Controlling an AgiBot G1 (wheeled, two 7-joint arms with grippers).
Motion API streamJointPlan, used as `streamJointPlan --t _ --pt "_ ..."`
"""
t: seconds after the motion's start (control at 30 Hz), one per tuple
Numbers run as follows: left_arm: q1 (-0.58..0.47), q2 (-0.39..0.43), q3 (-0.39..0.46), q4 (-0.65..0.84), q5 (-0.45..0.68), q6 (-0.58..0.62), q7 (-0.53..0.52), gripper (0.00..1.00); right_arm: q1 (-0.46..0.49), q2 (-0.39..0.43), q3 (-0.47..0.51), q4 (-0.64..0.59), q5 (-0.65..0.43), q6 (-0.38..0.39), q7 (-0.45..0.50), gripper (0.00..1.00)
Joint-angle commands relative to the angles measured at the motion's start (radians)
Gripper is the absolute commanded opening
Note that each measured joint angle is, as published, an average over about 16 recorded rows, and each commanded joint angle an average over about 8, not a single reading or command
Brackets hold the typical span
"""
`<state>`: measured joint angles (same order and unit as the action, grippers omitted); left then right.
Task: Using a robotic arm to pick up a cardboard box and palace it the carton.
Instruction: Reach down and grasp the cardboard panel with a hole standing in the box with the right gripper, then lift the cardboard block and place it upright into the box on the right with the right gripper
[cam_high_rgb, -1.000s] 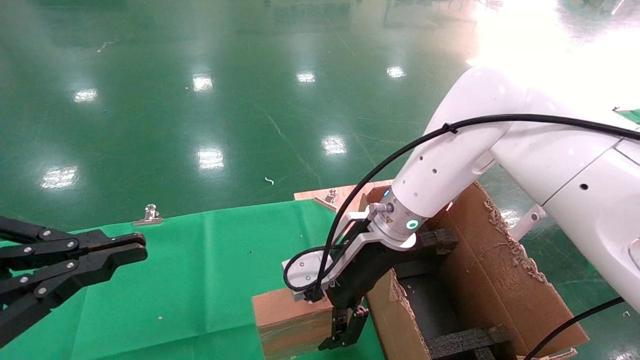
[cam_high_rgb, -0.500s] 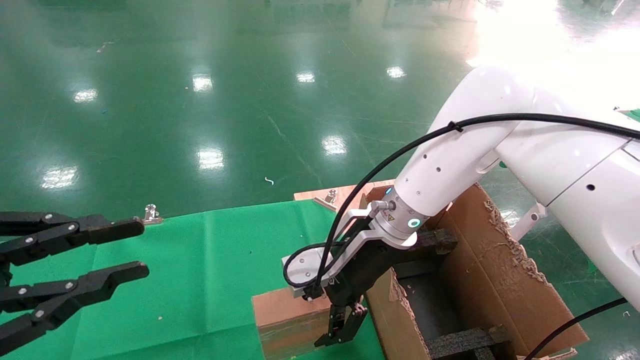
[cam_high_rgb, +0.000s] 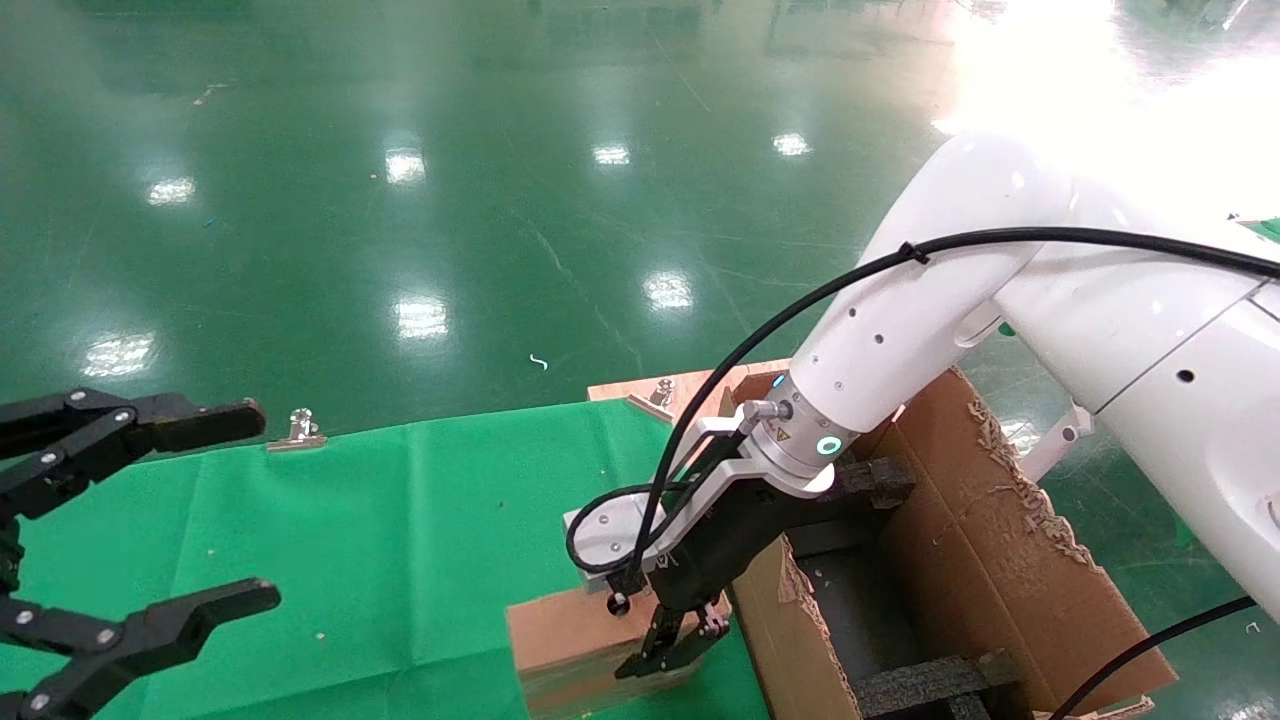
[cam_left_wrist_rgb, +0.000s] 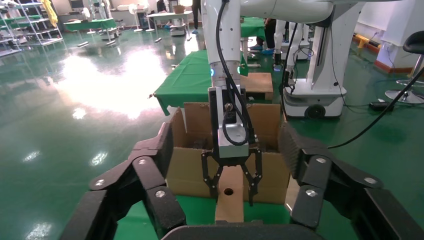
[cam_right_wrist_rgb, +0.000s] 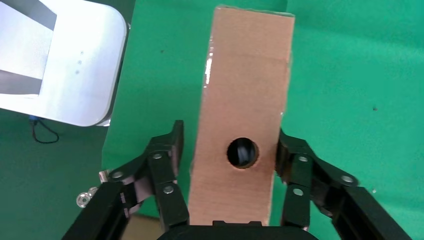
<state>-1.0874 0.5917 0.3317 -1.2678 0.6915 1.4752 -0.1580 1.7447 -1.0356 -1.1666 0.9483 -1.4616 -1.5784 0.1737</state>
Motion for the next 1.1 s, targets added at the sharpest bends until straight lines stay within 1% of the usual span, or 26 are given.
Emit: streamJointPlan --t 0.03,0.23,0.4,0.67,0.93,1.1 --pt "0.0 0.0 0.0 0.0 0.0 0.0 0.0 1.0 0.0 0.0 0.001 0.0 0.0 0.0 0.0 0.0" --pt "0.0 0.0 0.0 0.0 0.0 0.0 0.0 1.0 0.003 0.002 -0.002 0.002 0.001 0.004 -0.002 0.0" --pt "0.0 0.0 0.0 0.0 0.0 0.0 0.0 1.0 0.044 0.006 -0.009 -0.018 0.017 0.003 -0.019 0.0" --pt "0.0 0.0 0.0 0.0 0.0 0.0 0.0 1.0 0.204 -0.01 -0.033 -0.111 0.072 -0.008 -0.079 0.0" --pt "0.0 0.0 0.0 0.0 -0.001 0.0 0.0 1.0 0.392 -0.037 -0.088 -0.211 0.131 -0.012 -0.143 0.0" --pt "0.0 0.0 0.001 0.0 -0.001 0.0 0.0 1.0 0.489 -0.058 -0.123 -0.275 0.166 -0.011 -0.193 0.0"
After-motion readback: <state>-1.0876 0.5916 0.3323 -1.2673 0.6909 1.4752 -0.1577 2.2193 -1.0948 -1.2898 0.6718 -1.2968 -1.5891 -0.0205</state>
